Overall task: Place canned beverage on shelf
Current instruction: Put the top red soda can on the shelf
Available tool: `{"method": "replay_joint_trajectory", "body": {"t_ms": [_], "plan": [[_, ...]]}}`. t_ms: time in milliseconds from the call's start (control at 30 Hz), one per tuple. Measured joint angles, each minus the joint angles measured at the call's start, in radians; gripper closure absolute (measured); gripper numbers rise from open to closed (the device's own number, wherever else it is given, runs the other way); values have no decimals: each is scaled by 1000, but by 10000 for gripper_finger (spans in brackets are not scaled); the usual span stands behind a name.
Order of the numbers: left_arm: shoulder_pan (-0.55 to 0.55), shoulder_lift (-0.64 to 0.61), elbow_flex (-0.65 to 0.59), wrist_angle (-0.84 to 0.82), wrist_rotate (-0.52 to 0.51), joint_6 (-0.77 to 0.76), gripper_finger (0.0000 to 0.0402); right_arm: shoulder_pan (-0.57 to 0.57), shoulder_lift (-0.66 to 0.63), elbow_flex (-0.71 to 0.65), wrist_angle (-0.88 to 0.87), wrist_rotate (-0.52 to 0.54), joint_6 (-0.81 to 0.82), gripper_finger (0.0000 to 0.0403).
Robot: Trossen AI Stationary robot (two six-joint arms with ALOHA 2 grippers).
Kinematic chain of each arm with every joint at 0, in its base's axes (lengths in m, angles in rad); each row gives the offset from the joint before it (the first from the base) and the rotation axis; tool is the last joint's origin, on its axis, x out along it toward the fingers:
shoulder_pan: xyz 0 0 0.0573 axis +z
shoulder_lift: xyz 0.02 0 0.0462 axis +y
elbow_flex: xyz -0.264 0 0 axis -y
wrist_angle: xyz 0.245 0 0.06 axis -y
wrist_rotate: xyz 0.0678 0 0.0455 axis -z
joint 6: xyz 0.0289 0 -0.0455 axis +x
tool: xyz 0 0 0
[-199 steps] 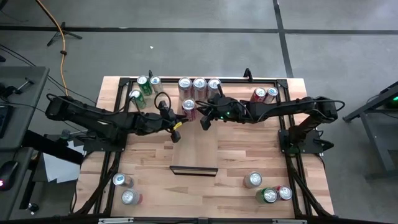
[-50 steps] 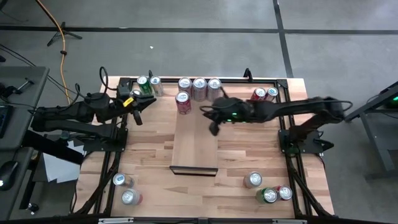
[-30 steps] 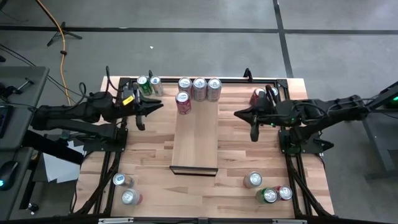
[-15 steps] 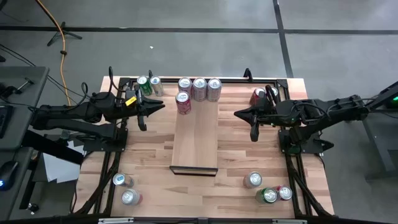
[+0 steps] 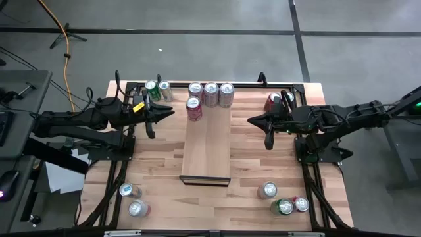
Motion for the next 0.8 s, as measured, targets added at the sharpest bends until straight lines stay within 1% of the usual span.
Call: {"method": "replay_joint_trajectory", "body": {"t_ms": [167, 233, 333, 367, 433, 533, 667, 733, 800], "plan": [[0, 0, 0, 0, 0, 0, 402, 0, 0, 0, 0, 15, 0, 403], [0, 0, 0, 0, 0, 0, 402, 0, 1, 0, -6, 83, 13, 403], [0, 0, 0, 0, 0, 0, 401, -16, 1, 0, -45, 264, 86, 403], [0, 0, 0, 0, 0, 0, 402, -28, 0, 0, -55, 306, 106, 403], [0, 0, 0, 0, 0, -9, 402, -57, -4, 0, -64, 347, 133, 402], [0, 0, 0, -1, -1, -24, 402, -116, -7, 0, -63, 340, 140, 402], [0, 0, 0, -2, -1, -26, 402, -214, -6, 0, -63, 263, 103, 400], [0, 0, 0, -2, -1, -26, 402, -267, -6, 0, -65, 220, 86, 387], [0, 0, 0, -2, 0, -24, 402, -312, -6, 0, -69, 192, 80, 365]]}}
